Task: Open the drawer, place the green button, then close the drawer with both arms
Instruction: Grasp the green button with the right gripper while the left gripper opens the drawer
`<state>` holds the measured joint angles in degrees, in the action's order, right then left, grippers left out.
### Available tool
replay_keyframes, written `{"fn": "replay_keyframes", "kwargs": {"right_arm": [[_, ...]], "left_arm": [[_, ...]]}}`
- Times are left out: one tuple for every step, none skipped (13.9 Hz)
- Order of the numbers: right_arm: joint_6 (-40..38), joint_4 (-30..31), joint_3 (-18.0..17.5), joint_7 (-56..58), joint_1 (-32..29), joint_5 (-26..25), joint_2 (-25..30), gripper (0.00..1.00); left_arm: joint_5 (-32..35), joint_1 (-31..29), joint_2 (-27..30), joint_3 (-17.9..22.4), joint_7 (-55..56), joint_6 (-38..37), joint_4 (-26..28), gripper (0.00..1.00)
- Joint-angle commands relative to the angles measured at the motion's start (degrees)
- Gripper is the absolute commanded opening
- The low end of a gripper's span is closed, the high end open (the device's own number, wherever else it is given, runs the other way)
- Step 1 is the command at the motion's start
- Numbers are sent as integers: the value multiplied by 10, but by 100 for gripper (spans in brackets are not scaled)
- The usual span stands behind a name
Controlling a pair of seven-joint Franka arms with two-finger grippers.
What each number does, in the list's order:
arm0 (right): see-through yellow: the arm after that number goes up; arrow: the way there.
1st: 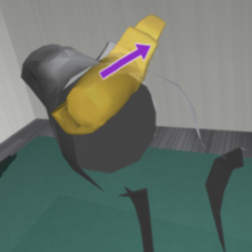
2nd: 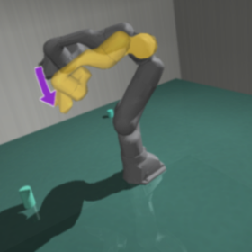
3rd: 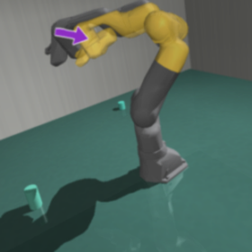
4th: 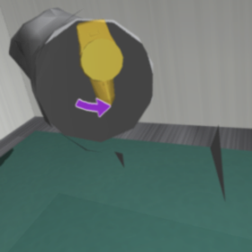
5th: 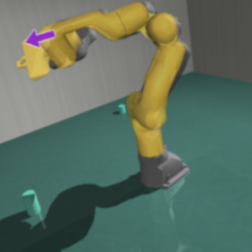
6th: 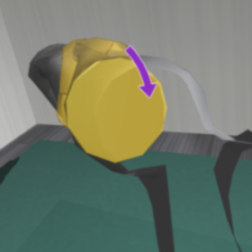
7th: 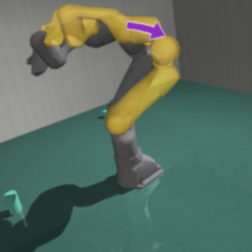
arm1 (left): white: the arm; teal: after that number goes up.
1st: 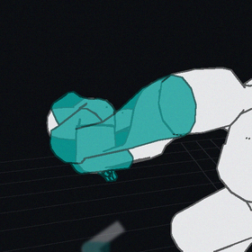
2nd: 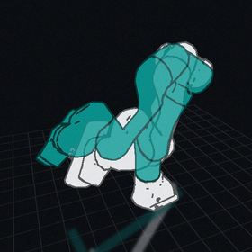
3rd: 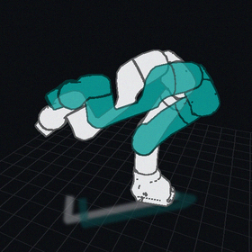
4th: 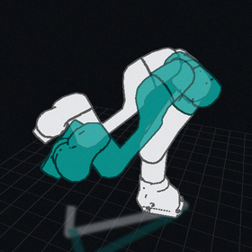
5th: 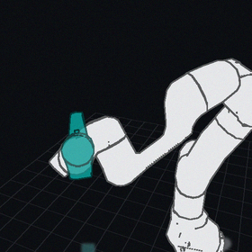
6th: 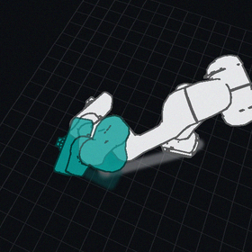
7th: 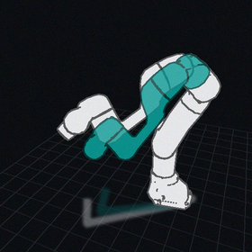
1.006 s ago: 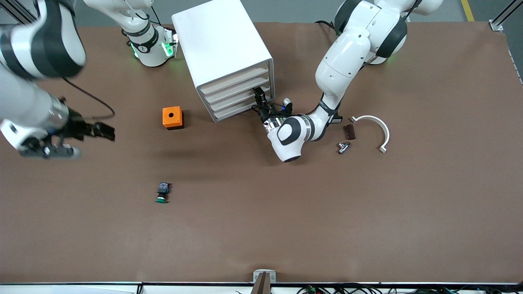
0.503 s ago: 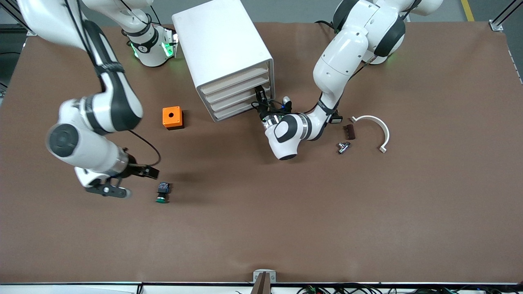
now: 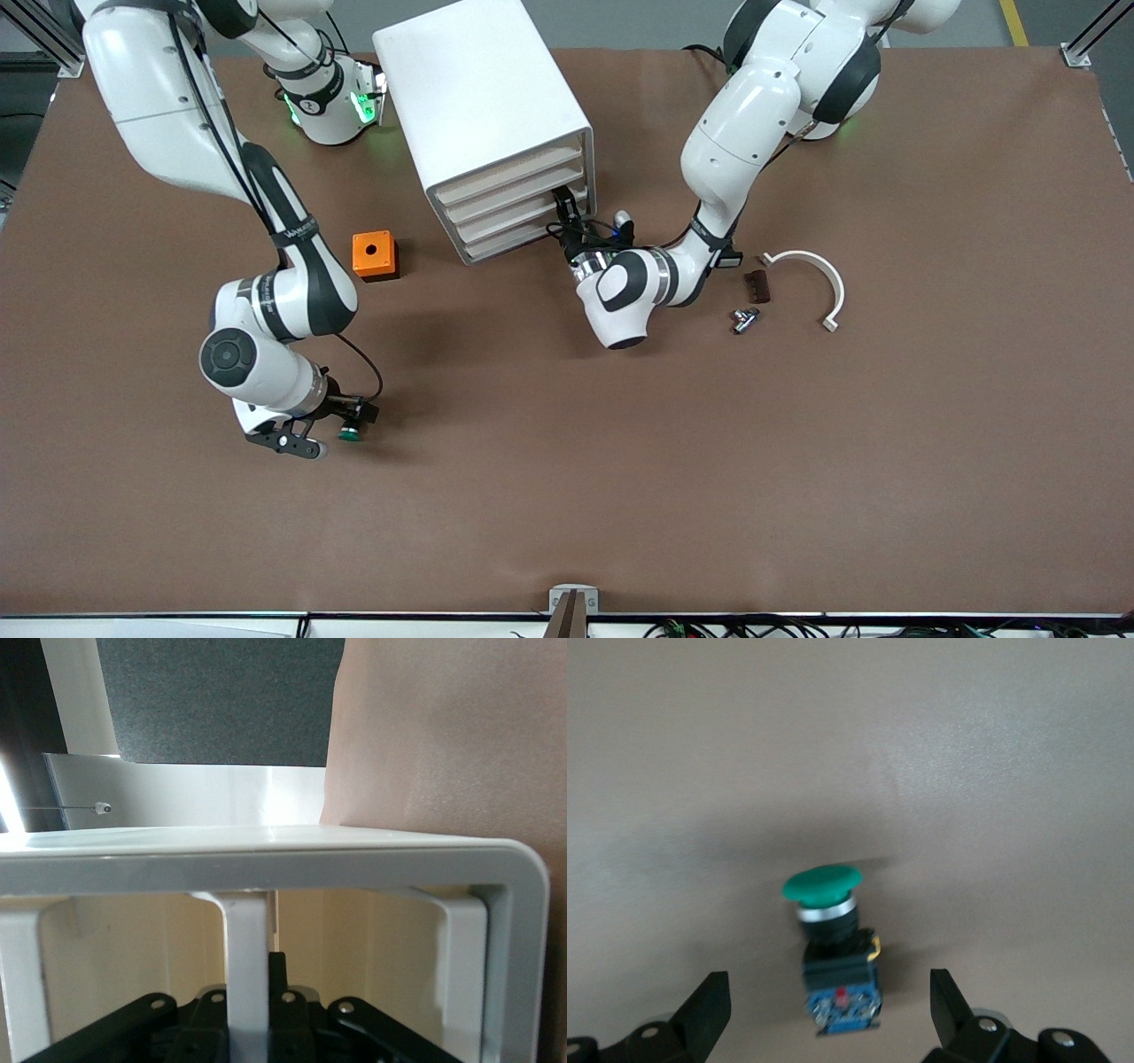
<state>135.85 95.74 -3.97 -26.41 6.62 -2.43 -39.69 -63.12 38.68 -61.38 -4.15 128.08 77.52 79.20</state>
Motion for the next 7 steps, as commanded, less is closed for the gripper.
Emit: {"fn": "replay_keyframes", "kwargs": {"right_arm": [[5, -13, -3, -20, -2, -14, -14, 98], [12, -13, -3, -35, 0, -15, -16, 97], [15, -12, -2, -46, 6, -15, -19, 93], [14, -12, -3, -48, 7, -15, -21, 87], [13, -10, -3, -48, 7, -14, -21, 81], [8, -8, -3, -47, 9, -14, -21, 72], [4, -7, -3, -46, 9, -14, -21, 56]], "left_arm": [[6, -20, -1, 3, -1, 2, 0, 5], [1, -32, -1, 3, 0, 2, 0, 6], [-6, -38, -2, 4, 0, 3, 0, 6], [-7, -44, -2, 4, -1, 4, 0, 6], [-7, -48, -2, 4, -1, 4, 0, 6], [-13, -56, -2, 4, -1, 4, 0, 6], [-22, -64, -2, 4, -2, 4, 0, 6]]}}
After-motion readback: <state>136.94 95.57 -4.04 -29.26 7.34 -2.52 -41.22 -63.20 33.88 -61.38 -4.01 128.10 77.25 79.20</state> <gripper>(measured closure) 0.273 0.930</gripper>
